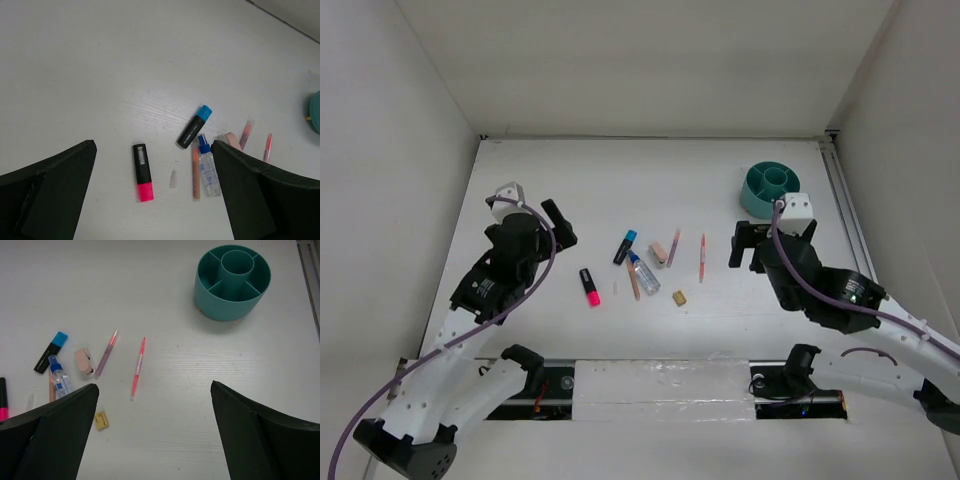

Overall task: Sort the stationery into containers
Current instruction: Pick up the pen from the center of the board.

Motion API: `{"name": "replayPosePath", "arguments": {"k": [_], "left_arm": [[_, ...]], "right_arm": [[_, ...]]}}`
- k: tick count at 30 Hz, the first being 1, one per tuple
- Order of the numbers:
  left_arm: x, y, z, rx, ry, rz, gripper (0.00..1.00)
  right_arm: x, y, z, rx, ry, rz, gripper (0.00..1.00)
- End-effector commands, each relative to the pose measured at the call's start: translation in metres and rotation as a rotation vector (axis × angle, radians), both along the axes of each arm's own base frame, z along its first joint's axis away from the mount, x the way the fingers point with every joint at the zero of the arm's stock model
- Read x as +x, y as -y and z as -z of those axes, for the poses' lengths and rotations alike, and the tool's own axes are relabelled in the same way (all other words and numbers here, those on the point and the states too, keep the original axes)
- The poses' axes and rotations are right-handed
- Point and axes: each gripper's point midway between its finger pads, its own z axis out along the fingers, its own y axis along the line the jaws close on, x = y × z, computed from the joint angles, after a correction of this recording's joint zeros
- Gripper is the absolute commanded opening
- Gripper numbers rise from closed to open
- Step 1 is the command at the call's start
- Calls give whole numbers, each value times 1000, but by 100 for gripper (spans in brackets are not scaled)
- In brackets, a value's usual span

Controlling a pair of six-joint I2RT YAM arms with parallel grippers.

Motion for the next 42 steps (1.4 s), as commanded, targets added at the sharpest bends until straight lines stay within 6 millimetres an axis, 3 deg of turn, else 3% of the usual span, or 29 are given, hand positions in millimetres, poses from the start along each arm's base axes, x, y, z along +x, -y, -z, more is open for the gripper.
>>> {"name": "replayPosePath", "arguments": {"k": [1, 8, 10, 14, 19, 25, 31, 37, 42], "left_arm": [[2, -5, -13, -17, 31, -37, 100], [0, -6, -11, -20, 38, -37, 100], [3, 3, -5, -17, 13, 7, 100], [13, 20, 22, 24, -89, 81, 100], [15, 25, 24, 29, -107, 103, 100], [15, 26, 21, 29, -84, 121, 100], [16, 32, 29, 34, -117, 154, 100], [15, 33, 29, 38, -118, 166, 100], [16, 35, 28, 37, -111, 180, 100]], "right_arm": [[1, -3, -14, 20, 10, -9, 100], [-2, -19, -1, 7, -41, -90, 100], [-1, -25, 6, -1, -58, -105, 100], [4, -45, 43, -22, -162, -156, 100], [27, -58, 101, -48, -309, -164, 97], [73, -75, 165, -60, -422, -178, 84], [97, -84, 200, -74, -496, -161, 77], [100, -85, 235, -94, -561, -147, 75], [105, -81, 250, -80, -586, -138, 70]]}}
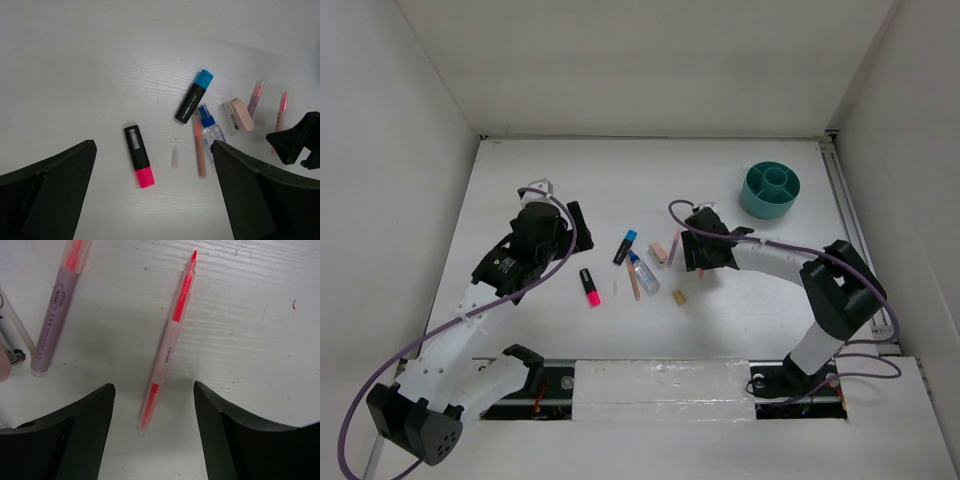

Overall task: Sort the stationery into containers
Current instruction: Pick up the pen from the center of the board.

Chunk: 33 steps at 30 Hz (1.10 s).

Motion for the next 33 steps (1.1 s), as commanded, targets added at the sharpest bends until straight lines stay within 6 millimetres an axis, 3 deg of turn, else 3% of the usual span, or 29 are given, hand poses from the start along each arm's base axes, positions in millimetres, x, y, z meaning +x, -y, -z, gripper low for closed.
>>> {"name": "replayPosePath", "arguments": {"k": [1, 7, 10, 12, 18, 20, 24, 26, 29, 30, 33], "left_arm": [[5, 4, -11, -12, 40, 20, 100], [4, 5, -11, -16, 38, 28, 100], [4, 5, -13, -20, 46, 28, 100], [4, 5, -13, -20, 46, 28, 100], [3, 4, -16, -24, 54, 28, 100], [3, 3, -16, -20, 56, 20, 100], [3, 3, -16, -20, 56, 20, 100], [3, 3, -16, -20, 56, 20, 100], [3, 6, -13, -31, 43, 27, 100], [2, 8, -16, -44, 39, 31, 100], [-4, 22, -12, -78, -11, 51, 100]], "right_arm": [[21, -11, -7, 56, 51, 5, 70], [25, -12, 2, 28, 31, 12, 65], [22, -12, 11, 27, 7, 16, 57], [20, -9, 14, 14, 3, 21, 45], [14, 2, 17, -11, 2, 54, 22], [10, 7, 20, -29, -7, 60, 2], [7, 11, 26, -48, -18, 64, 0], [10, 7, 16, -13, 15, 60, 0], [16, 0, -16, 50, 89, 28, 0], [18, -2, -35, 76, 134, 20, 0], [17, 3, -60, 85, 183, 11, 0]]}}
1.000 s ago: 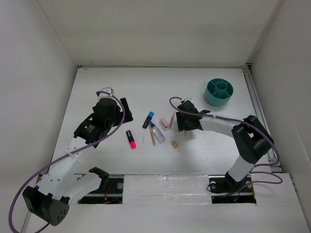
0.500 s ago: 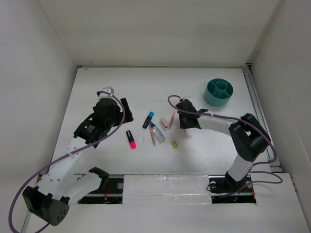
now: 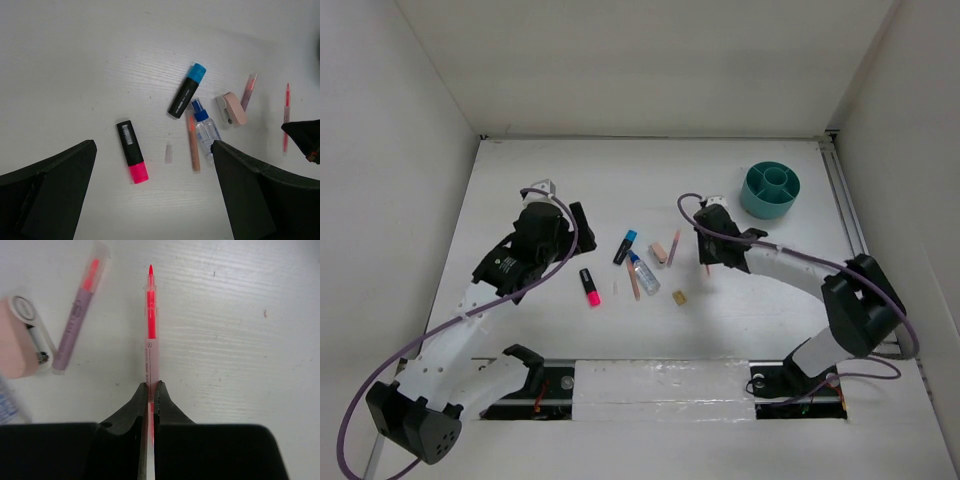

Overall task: Sort the stationery into containers
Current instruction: Pick up the pen from the center of the board, then pick up the pen cap from the center of the board.

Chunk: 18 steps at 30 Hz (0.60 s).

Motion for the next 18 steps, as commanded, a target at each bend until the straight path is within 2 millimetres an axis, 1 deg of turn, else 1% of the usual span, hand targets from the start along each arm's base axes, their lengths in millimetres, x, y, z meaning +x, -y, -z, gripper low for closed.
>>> {"name": "replayPosePath", "arguments": {"k": [1, 2, 3, 4, 5, 6, 7, 8, 9, 10, 11, 12, 13, 14, 15, 16, 17, 18], "left_arm": [[-4, 20, -9, -68, -19, 18, 100], [-8, 30, 0, -53, -48, 36, 100], [-11, 39, 3, -59, -63, 53, 100], [-15, 45, 10, -49, -81, 60, 100], [-15, 50, 14, -51, -85, 34, 100], [-24, 66, 29, -14, -116, 68, 100], [-30, 70, 38, 14, -140, 66, 100], [-33, 77, 44, 31, -151, 72, 100], [-40, 90, 56, 57, -182, 89, 100], [-42, 97, 58, 55, -193, 94, 100], [-47, 100, 65, 70, -214, 101, 100], [-48, 105, 66, 63, -216, 105, 100], [-53, 103, 74, 73, -232, 104, 100], [-51, 106, 76, 53, -223, 98, 100], [-51, 106, 79, 46, -225, 91, 100], [-51, 103, 85, 58, -226, 84, 100], [-50, 106, 84, 42, -220, 79, 100], [-51, 104, 90, 59, -233, 77, 99]], "right_arm": [[8, 4, -54, 38, 135, -5, 0], [7, 5, -60, 45, 145, -5, 0], [4, 5, -66, 47, 159, -7, 0], [2, 7, -79, 58, 186, -15, 0], [1, 8, -85, 64, 195, -15, 0], [-1, 12, -89, 60, 201, -9, 0], [-3, 9, -94, 71, 214, -17, 0], [-7, 12, -103, 74, 231, -24, 0], [-9, 14, -106, 76, 233, -24, 0], [-11, 12, -111, 80, 248, -28, 0], [-13, 14, -114, 76, 253, -34, 0], [-15, 16, -121, 86, 266, -33, 0], [-16, 17, -125, 94, 276, -33, 0], [-18, 14, -130, 103, 287, -41, 0], [-22, 18, -131, 97, 289, -47, 0], [-24, 15, -134, 105, 297, -58, 0], [-26, 17, -135, 105, 297, -58, 0], [-26, 17, -135, 105, 297, -58, 0]]}}
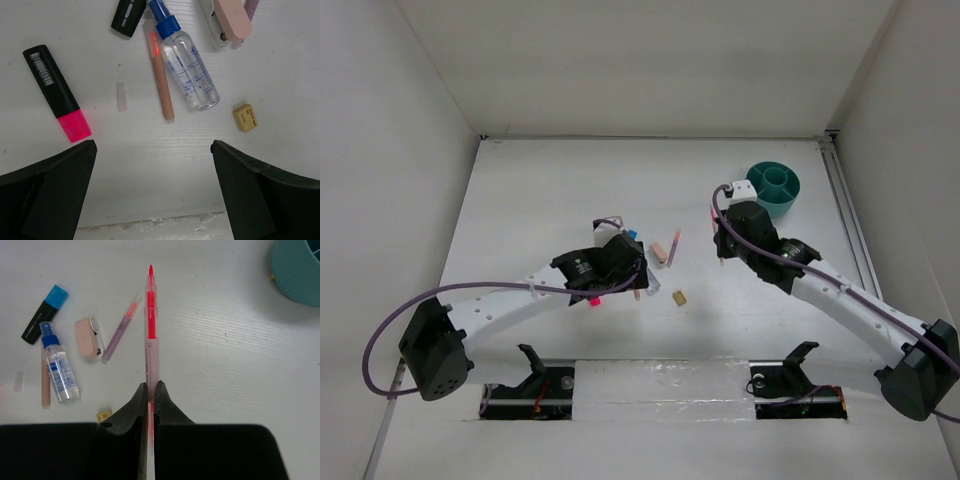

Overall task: Sort the stationery into containers
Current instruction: Pick up the pen cap from the center of the board.

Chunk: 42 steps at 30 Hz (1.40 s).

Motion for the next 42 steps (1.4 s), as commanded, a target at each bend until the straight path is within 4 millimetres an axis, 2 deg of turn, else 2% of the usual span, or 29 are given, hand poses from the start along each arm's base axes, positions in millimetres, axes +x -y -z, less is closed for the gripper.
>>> {"name": "replayPosePath", "arguments": {"k": [1, 2, 4, 5, 7, 9, 13, 15, 18, 21, 32, 38, 42], "left_arm": [[8, -2, 0, -22, 39, -69, 99], [8, -7, 12, 12, 16, -79, 96], [17, -6, 19, 5, 6, -99, 93], [14, -8, 32, 40, -19, -98, 92], [15, -7, 38, 53, -28, -98, 90], [18, -8, 40, 61, -21, -104, 90], [23, -14, 49, 83, -28, -131, 78], [26, -17, 52, 82, -28, -145, 77], [27, -16, 54, 82, -28, -145, 67], [33, -24, 58, 83, -26, -168, 57], [29, -19, 81, 103, -73, -134, 56], [24, -21, 90, 113, -101, -145, 55], [23, -24, 94, 135, -108, -149, 52]], "right_arm": [[-5, 3, -11, -13, 33, -13, 0], [-5, 4, -14, -8, 40, -13, 0], [-9, 3, -13, -7, 41, -22, 0], [-9, 3, -13, -7, 41, -22, 0], [-9, 3, -13, -7, 41, -22, 0], [-9, 3, -13, -7, 41, -22, 0], [-11, -2, -11, -1, 39, -38, 0], [-9, -2, -13, -3, 49, -43, 0], [-11, -7, -10, -4, 38, -60, 0], [-11, -7, -10, -4, 38, -60, 0], [-16, -15, -10, -4, 38, -88, 0], [-18, -9, -6, -26, 28, -73, 0], [-19, -8, -13, -12, 45, -73, 0]]}}
